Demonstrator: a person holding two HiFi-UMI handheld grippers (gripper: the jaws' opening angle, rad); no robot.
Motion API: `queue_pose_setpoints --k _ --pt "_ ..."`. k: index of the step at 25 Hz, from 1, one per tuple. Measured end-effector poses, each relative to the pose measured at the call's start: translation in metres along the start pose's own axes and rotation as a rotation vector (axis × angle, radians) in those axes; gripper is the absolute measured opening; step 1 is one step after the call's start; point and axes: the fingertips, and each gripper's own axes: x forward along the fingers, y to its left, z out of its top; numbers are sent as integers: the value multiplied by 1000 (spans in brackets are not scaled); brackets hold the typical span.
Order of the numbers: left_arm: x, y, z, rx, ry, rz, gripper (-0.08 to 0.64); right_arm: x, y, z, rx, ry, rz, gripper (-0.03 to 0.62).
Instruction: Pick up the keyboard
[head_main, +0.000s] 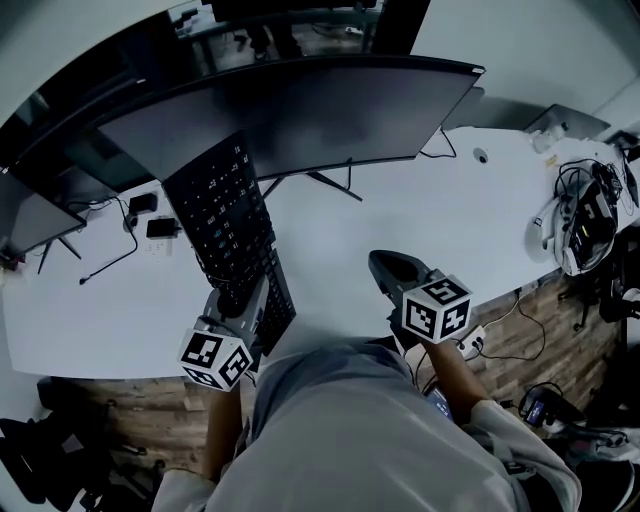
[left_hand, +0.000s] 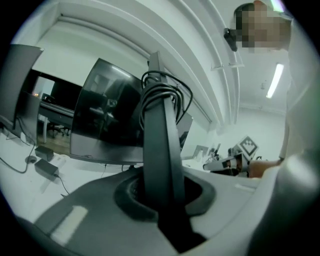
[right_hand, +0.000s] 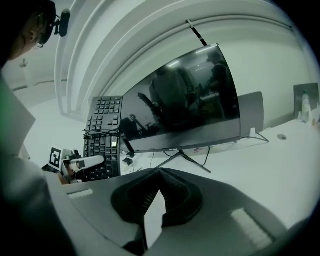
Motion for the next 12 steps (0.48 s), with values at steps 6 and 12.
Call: queue_pose_setpoints --k 6,12 --pt "2 2 6 28 -21 68 0 -10 -20 19 -133 -4 -44 2" --pt "4 -2 16 -5 -57 104 0 -27 -30 36 -170 -65 -14 2"
